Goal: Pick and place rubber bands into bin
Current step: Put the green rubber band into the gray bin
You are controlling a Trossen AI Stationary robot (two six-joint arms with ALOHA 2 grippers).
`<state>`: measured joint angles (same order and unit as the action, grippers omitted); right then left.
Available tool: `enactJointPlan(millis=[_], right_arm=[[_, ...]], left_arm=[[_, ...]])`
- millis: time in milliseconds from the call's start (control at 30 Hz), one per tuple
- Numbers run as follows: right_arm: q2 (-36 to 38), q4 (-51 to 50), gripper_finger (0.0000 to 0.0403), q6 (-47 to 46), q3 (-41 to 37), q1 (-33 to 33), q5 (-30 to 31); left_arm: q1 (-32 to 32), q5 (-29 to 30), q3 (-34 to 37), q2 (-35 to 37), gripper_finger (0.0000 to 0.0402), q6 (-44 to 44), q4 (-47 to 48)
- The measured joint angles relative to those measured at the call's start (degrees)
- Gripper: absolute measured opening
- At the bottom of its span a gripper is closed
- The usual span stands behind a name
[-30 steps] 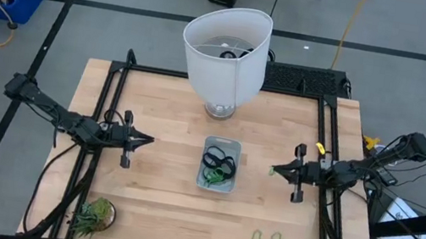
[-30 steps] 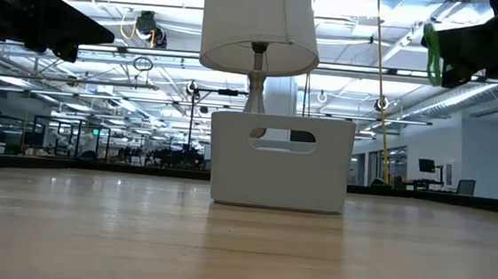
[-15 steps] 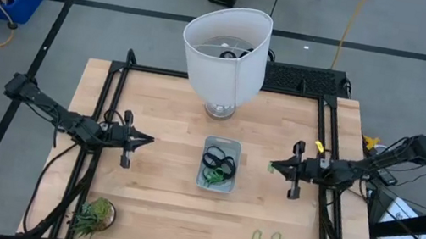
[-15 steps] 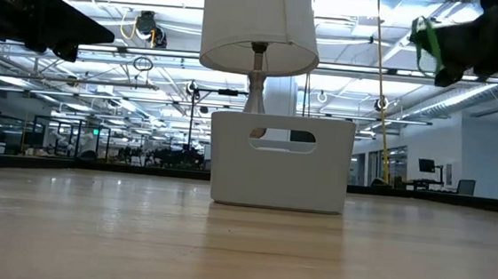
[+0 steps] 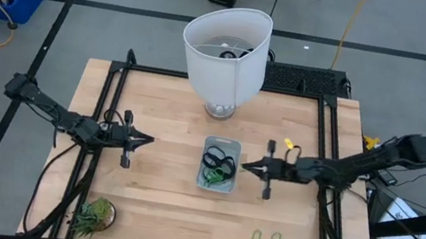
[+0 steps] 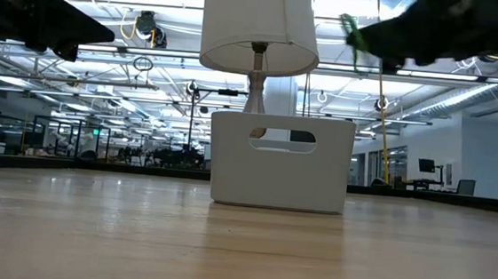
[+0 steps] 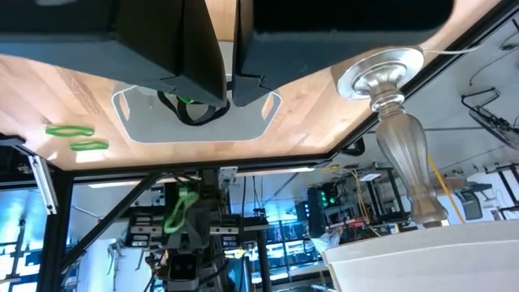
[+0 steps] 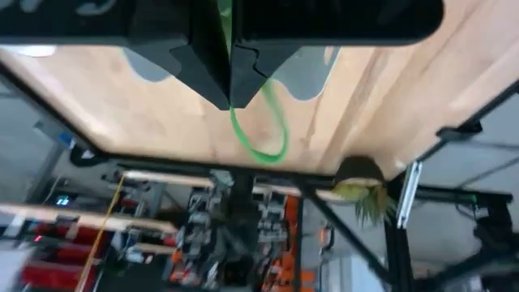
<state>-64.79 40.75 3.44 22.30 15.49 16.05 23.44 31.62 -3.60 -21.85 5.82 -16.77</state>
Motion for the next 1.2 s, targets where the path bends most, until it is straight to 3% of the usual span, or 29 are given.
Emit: enactJointPlan(millis=[267,533,633,967,1100,1200], right_arm=[[-15.95,-4.18,0.0000,0.29,11.71,-4.20,-8.71],[-22.16,-7.40,0.0003,-0.65,15.59,-6.93,-8.78],[-22.25,-8.04,0.0029,-0.78,15.59,-6.91,-8.76],[-22.25,-9.57,0.0175,-3.41,15.61,-7.22,-8.57],[-21.97,-9.53,0.0191,-3.82,15.63,-7.22,-8.46],[-19.66,-10.71,0.0178,-3.42,15.62,-7.14,-8.46]], left_arm=[[0.00,0.00,0.00,0.00,0.0033,-0.02,0.21],[0.00,0.00,0.00,0.00,0.0033,-0.06,0.29],[0.00,0.00,0.00,0.00,0.0033,-0.06,0.54],[0.00,0.00,0.00,0.00,0.0033,-0.06,0.65],[0.00,-0.01,0.00,0.00,0.0033,-0.09,0.65],[0.00,0.00,0.00,0.00,0.0033,-0.08,0.67]])
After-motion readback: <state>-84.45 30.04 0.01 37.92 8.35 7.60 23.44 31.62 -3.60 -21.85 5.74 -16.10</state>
